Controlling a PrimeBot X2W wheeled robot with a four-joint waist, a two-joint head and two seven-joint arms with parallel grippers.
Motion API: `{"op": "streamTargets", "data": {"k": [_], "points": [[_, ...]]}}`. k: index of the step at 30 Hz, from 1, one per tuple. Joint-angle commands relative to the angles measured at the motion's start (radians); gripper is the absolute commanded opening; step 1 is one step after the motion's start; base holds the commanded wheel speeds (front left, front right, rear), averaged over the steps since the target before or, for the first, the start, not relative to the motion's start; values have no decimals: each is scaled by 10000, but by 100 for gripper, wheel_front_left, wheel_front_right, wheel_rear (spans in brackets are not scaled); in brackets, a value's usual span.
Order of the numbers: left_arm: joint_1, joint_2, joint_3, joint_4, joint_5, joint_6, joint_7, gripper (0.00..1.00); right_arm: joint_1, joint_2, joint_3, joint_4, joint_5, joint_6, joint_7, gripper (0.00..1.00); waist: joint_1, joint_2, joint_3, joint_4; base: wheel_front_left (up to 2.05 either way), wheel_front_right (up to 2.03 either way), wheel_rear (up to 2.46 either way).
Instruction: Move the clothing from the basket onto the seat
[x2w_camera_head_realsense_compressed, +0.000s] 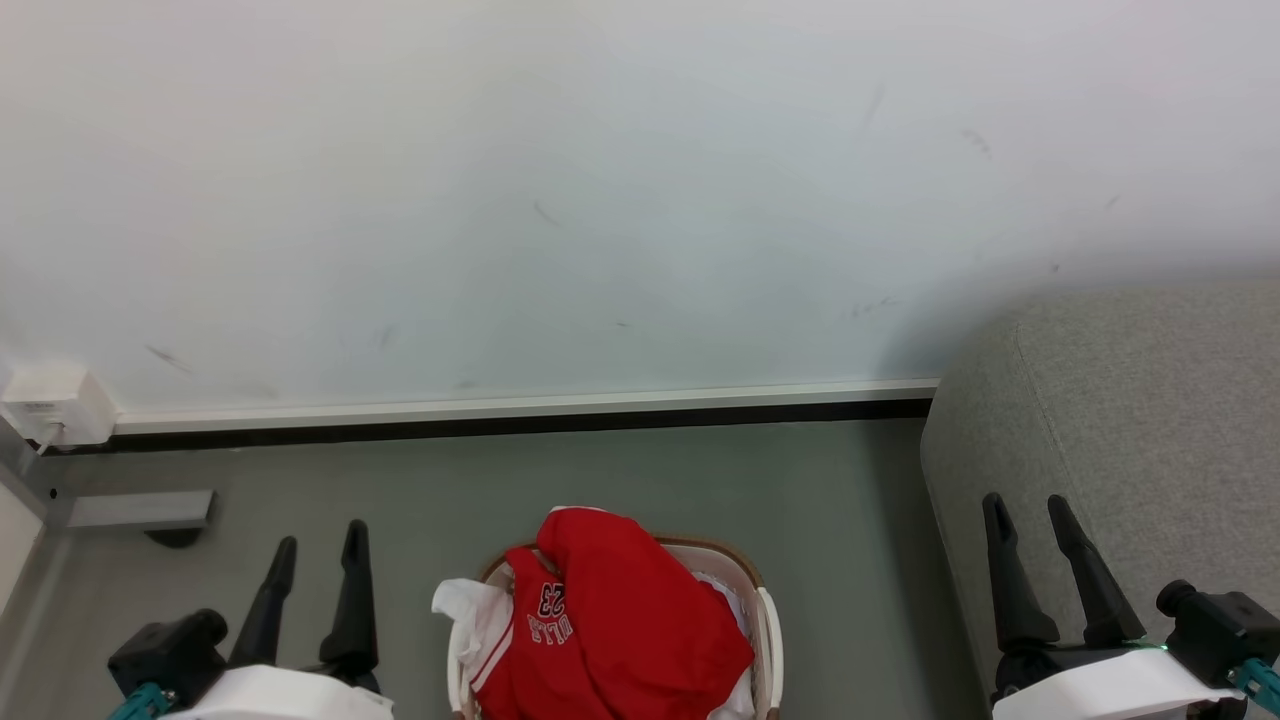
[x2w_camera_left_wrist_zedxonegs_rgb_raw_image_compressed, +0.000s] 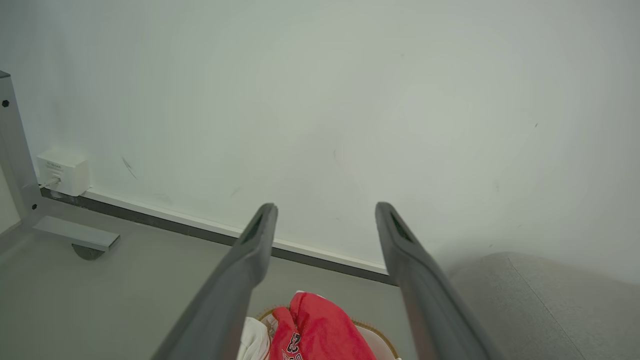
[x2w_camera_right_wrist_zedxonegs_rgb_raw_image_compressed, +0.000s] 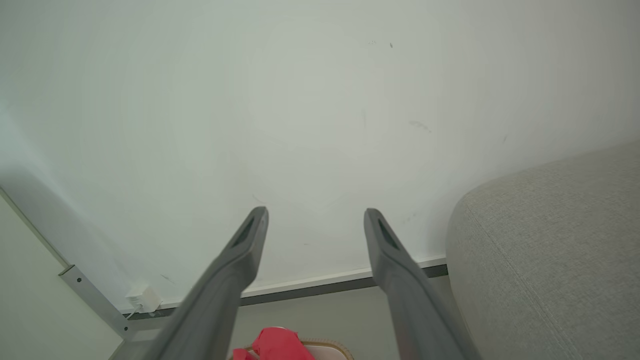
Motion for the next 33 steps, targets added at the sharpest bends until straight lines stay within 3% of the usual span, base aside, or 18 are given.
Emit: {"op": "streamTargets", "data": {"k": [1,33], "points": [[-18,100,26,-76,314,14,-106,100,-203,-22,0,-25,-264,-13,-105,100,0,0,0,-3,0,0,0],[28,-32,102,-167,3083,-210,-798,100,-239,56,309,-115,-2657,-18,-800,100,0,0,-10,-10,0,0,0]]}}
